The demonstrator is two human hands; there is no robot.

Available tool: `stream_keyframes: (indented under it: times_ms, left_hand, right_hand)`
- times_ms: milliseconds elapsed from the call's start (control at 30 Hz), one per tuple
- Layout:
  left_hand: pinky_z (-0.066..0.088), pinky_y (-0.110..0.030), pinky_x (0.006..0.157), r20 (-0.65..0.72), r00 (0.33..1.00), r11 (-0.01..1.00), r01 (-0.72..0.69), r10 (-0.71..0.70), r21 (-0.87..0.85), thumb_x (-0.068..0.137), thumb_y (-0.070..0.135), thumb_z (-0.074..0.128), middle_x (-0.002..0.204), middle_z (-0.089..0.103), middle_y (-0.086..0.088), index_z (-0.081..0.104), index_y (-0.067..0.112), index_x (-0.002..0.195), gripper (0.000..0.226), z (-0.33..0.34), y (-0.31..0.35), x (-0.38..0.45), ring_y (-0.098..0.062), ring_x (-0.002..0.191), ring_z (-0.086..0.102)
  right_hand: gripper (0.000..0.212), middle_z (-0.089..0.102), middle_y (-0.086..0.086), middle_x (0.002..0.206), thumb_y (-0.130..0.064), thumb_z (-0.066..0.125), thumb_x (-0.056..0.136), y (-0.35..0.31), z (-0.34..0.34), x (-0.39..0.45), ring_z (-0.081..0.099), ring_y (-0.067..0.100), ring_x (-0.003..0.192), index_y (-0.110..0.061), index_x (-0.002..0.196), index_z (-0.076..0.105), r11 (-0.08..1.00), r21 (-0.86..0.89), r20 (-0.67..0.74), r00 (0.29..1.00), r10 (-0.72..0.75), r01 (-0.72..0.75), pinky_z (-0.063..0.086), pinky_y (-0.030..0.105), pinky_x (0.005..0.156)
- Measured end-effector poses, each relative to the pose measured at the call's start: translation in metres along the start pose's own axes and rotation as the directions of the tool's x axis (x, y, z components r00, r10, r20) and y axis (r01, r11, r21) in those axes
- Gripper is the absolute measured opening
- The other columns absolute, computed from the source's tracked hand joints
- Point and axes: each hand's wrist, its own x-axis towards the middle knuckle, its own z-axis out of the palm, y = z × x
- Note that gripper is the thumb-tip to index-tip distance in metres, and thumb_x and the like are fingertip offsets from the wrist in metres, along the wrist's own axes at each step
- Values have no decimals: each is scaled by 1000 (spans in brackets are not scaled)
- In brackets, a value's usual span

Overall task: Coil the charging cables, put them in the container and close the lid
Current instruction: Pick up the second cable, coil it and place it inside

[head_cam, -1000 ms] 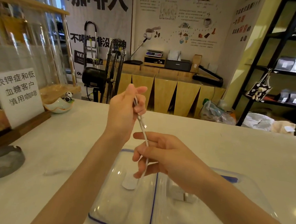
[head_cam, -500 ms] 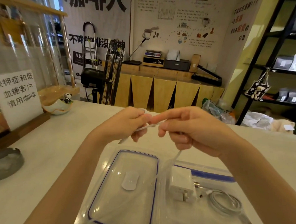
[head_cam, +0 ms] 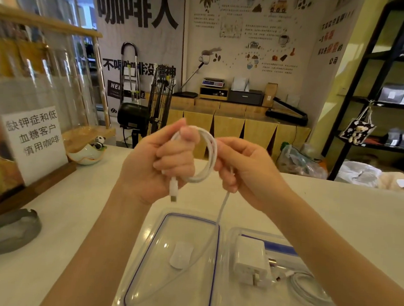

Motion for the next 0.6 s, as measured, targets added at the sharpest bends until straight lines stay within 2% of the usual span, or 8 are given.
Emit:
stream_keyframes:
  times_ms: [67, 133, 267, 333, 367, 433, 500, 600]
  left_hand:
    - [24, -20, 46, -94, 988, 987, -132, 124, -86, 96, 25, 33, 53, 35, -1, 51, -1, 87, 33, 5, -1, 0, -11, 44, 30]
    - [28, -20, 53, -213, 954, 969, -232, 210, -85, 95, 25, 34, 53, 36, -7, 50, -2, 93, 32, 6, 0, -2, -13, 47, 32]
    - [41, -28, 55, -308, 886, 922, -382, 346, -64, 94, 22, 37, 57, 48, -10, 53, -6, 99, 32, -5, 7, -5, -21, 48, 45]
    - [42, -24, 52, -337, 819, 877, -479, 464, 44, 94, 23, 37, 53, 48, -3, 56, -3, 95, 33, -13, 11, -4, -14, 45, 45]
    - [41, -20, 50, -361, 765, 844, -511, 533, 163, 95, 24, 34, 51, 46, 1, 56, 0, 93, 33, -15, 12, -3, -10, 43, 43]
    - [37, -14, 47, -368, 646, 734, -493, 669, 468, 98, 27, 26, 47, 44, 7, 53, 6, 92, 35, -20, 12, -1, -4, 41, 38]
    - [37, -15, 48, -332, 557, 591, -386, 761, 708, 98, 26, 24, 47, 45, 9, 53, 8, 94, 34, -22, 12, 1, -3, 42, 37]
    - [38, -15, 51, -250, 537, 397, -176, 806, 901, 98, 23, 26, 48, 48, 10, 53, 9, 97, 30, -23, 9, 1, -2, 45, 41]
  right_hand:
    - [26, 59, 1, 51, -17, 50, 88, 13, 9, -2, 47, 7, 33, -9, 109, 62, 995, 92, -22, 999, 45, -43, 41, 17, 32]
    - [28, 60, 2, 50, -16, 45, 93, 22, 17, -5, 47, 8, 31, -7, 116, 58, 988, 111, -18, 994, 110, -107, 41, 18, 32]
    - [26, 61, 0, 54, -20, 42, 95, 28, 26, -11, 49, 9, 33, -8, 107, 61, 974, -71, 71, 973, 218, -213, 44, 20, 35]
    - [25, 60, -1, 56, -20, 43, 95, 28, 28, -13, 48, 8, 33, -11, 110, 60, 961, -166, 95, 966, 239, -221, 44, 19, 36]
    - [25, 60, -2, 57, -20, 43, 95, 26, 28, -12, 48, 8, 33, -12, 111, 60, 956, -196, 94, 966, 241, -219, 44, 19, 37]
    - [25, 58, -2, 56, -19, 44, 94, 21, 26, -11, 46, 7, 33, -11, 112, 60, 947, -236, 91, 965, 246, -219, 43, 20, 37]
    - [25, 57, 0, 56, -18, 45, 93, 14, 23, -10, 46, 8, 33, -10, 112, 60, 932, -276, 100, 957, 273, -237, 44, 21, 37]
    - [25, 56, 0, 54, -17, 48, 92, 10, 22, -9, 46, 8, 33, -7, 112, 59, 896, -354, 106, 940, 324, -268, 46, 20, 38]
